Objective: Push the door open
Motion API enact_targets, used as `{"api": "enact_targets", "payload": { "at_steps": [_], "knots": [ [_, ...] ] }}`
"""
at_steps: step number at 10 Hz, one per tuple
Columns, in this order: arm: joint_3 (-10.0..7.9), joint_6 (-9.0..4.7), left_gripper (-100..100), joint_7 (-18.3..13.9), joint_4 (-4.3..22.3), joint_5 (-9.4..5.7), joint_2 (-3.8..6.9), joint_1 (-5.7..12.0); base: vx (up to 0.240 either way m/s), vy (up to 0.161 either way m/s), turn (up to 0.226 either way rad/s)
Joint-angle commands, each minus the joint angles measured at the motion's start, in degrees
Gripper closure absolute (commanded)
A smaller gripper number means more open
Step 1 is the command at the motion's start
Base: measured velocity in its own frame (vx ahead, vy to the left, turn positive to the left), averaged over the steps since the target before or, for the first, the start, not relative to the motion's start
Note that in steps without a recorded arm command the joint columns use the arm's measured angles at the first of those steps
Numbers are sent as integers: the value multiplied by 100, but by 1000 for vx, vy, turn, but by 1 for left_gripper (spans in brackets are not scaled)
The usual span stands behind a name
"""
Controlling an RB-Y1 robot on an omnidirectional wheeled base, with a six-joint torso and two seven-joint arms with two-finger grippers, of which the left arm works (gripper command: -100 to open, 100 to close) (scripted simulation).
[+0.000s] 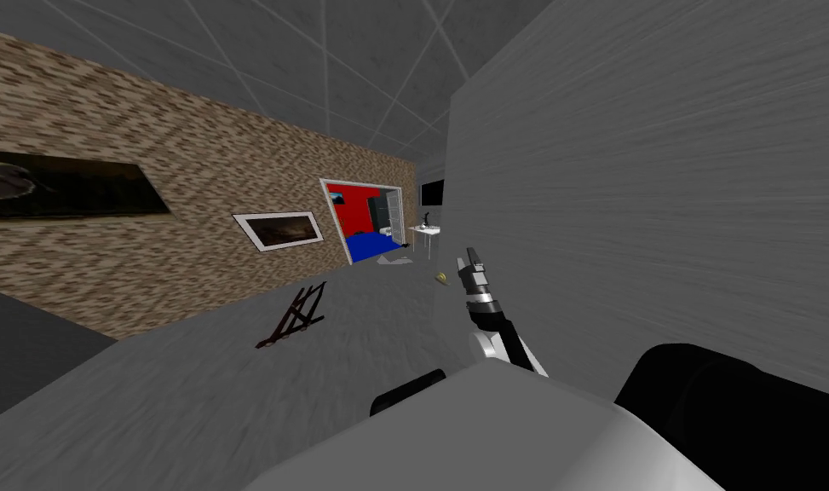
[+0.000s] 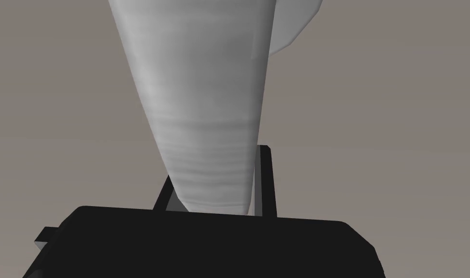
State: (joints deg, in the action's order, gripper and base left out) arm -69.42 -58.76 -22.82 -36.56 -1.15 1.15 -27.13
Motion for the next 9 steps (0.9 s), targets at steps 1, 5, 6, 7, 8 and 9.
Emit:
{"api": "enact_targets", "payload": {
  "at_steps": [1,5,6,7,8,9],
  "knots": [
    [-54,25,100,27,-134,-46,78,41,126,141,23],
    [-237,117,100,133,-84,-197,17,144,134,163,46],
    [-277,137,100,157,-73,-230,-35,167,134,148,50],
    [-315,155,100,179,-62,-261,-104,188,128,146,30],
    [-353,169,100,175,12,-273,-42,110,38,65,53],
    [-477,214,100,229,52,-357,64,129,83,133,109]
  ]
}}
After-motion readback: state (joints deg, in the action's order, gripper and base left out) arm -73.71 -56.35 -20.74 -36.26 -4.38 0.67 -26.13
